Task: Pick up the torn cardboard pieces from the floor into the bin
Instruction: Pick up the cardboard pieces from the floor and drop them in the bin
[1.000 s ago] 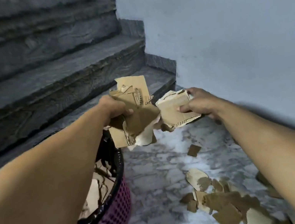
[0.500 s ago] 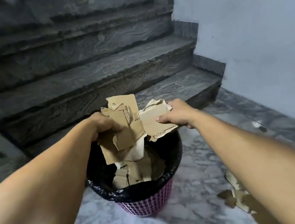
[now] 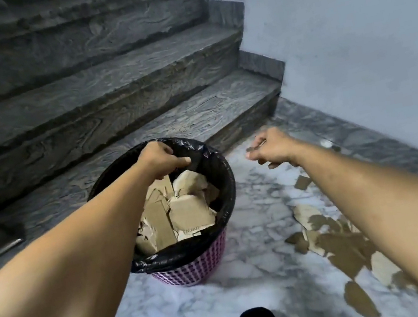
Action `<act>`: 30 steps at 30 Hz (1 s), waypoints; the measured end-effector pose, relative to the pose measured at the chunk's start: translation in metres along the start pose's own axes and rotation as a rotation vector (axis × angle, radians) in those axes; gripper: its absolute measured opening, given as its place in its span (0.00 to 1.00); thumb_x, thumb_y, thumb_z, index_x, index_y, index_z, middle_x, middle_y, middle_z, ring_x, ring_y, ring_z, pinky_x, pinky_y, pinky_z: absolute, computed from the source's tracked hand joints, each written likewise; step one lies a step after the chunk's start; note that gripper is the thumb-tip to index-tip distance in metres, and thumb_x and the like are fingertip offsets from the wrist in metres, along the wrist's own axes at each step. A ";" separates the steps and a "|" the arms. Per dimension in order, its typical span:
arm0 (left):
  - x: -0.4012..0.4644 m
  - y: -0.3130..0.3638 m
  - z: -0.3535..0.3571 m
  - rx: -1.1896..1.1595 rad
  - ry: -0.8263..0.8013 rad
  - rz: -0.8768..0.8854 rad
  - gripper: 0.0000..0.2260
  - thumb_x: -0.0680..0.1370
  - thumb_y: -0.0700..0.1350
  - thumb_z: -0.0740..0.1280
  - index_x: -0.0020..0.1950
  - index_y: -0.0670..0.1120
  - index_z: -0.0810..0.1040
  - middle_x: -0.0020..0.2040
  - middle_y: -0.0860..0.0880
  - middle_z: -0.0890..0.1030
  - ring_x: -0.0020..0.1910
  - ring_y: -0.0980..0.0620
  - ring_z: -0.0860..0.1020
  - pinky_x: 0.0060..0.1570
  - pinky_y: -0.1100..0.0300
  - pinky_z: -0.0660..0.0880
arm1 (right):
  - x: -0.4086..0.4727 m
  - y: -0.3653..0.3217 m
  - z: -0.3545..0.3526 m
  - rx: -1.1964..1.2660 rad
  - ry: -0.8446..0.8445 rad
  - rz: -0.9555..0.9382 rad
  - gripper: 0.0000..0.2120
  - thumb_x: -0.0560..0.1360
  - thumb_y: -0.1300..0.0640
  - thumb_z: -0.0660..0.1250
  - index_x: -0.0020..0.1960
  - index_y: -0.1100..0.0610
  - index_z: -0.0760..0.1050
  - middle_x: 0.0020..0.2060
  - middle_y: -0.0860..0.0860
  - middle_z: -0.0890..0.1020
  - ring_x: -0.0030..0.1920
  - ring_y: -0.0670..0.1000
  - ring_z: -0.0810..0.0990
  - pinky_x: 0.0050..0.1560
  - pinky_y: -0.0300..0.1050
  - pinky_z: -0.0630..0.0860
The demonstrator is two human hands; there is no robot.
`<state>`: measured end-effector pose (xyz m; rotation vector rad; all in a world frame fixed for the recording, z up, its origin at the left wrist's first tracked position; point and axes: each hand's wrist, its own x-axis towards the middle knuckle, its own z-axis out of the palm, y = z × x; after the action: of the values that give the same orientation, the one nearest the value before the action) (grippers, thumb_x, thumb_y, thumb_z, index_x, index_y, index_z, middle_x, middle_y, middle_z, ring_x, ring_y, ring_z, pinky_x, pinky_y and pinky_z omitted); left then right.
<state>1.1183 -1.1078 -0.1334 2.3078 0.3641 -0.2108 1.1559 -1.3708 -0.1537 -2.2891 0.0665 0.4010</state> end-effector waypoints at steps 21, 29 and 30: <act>0.005 0.094 0.349 0.419 -0.595 0.246 0.36 0.64 0.52 0.80 0.68 0.44 0.71 0.64 0.44 0.75 0.60 0.45 0.76 0.55 0.57 0.73 | -0.065 0.327 -0.097 -0.229 -0.155 0.524 0.21 0.73 0.57 0.73 0.61 0.67 0.77 0.44 0.58 0.77 0.42 0.56 0.78 0.44 0.51 0.79; -0.001 0.072 0.459 0.764 -0.672 0.481 0.48 0.61 0.55 0.80 0.75 0.48 0.60 0.71 0.43 0.65 0.69 0.42 0.63 0.64 0.47 0.69 | -0.067 0.422 -0.067 -0.339 -0.194 0.531 0.40 0.64 0.54 0.81 0.72 0.53 0.67 0.68 0.55 0.73 0.66 0.59 0.73 0.58 0.46 0.73; -0.002 0.070 0.470 0.802 -0.676 0.496 0.50 0.61 0.56 0.80 0.76 0.48 0.57 0.73 0.43 0.62 0.71 0.41 0.60 0.66 0.45 0.68 | -0.065 0.431 -0.062 -0.361 -0.191 0.529 0.43 0.63 0.53 0.81 0.73 0.51 0.66 0.69 0.55 0.71 0.68 0.59 0.71 0.60 0.48 0.72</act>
<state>1.1203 -1.4953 -0.4076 2.7863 -0.7566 -0.9838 1.0361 -1.7154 -0.3995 -2.5547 0.5502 0.9678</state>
